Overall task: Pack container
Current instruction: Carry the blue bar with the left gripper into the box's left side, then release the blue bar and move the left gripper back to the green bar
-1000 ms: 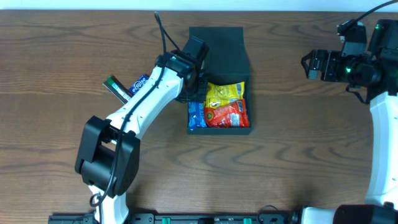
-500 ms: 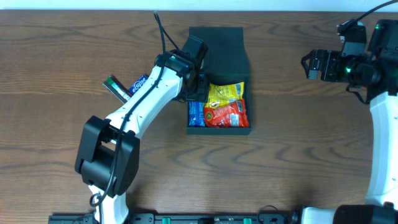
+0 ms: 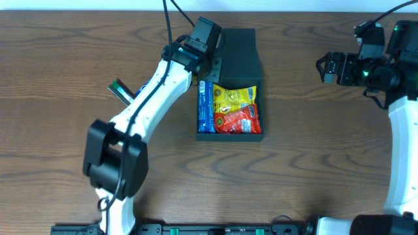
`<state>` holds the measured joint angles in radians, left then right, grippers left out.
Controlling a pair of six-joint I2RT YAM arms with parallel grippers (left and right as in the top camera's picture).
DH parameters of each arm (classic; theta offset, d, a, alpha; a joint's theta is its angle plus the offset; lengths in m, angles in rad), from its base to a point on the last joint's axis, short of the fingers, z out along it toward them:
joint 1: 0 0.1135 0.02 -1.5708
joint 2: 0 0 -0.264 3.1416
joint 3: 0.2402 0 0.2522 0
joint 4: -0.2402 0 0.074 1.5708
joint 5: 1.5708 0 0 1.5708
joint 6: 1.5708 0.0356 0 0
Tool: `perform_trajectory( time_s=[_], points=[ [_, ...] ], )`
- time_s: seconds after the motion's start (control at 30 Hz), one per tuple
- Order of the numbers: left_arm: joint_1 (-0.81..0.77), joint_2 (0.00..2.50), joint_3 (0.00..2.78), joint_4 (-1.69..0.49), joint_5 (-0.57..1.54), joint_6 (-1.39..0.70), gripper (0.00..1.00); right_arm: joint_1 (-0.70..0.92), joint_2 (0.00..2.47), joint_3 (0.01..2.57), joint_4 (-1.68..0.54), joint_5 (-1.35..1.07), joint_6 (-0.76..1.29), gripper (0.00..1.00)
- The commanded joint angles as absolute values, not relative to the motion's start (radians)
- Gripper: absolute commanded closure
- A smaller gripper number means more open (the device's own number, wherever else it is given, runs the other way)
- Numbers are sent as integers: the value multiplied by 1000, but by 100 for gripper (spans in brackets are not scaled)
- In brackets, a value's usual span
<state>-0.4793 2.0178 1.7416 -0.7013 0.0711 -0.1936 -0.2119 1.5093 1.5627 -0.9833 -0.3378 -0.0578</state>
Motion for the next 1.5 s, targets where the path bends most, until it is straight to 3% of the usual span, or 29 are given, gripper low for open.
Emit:
perform_trajectory(
  time_s=[0.0, 0.83, 1.03, 1.13, 1.33, 1.43, 1.47],
  points=[
    [-458, 2103, 1749, -694, 72, -176, 94, -222, 1488, 1571, -988, -348, -44, 1],
    [-421, 2092, 1871, -765, 120, -168, 94, -222, 1488, 1571, -985, -348, -22, 1],
    [-391, 2002, 1889, -792, -103, -170, 94, -222, 1488, 1571, -984, -348, -23, 1],
    [-347, 2009, 1885, -826, -94, -96, 84, -222, 1489, 1571, -985, -348, -23, 1],
    [-233, 2049, 1884, -896, 20, 39, 80, -222, 1489, 1571, -984, -348, -23, 1],
    [-171, 2052, 1884, -942, 20, 68, 64, -222, 1489, 1571, -984, -348, -23, 1],
    [-149, 2052, 1884, -960, 19, 43, 63, -222, 1489, 1571, -984, -348, -23, 1]
  ],
)
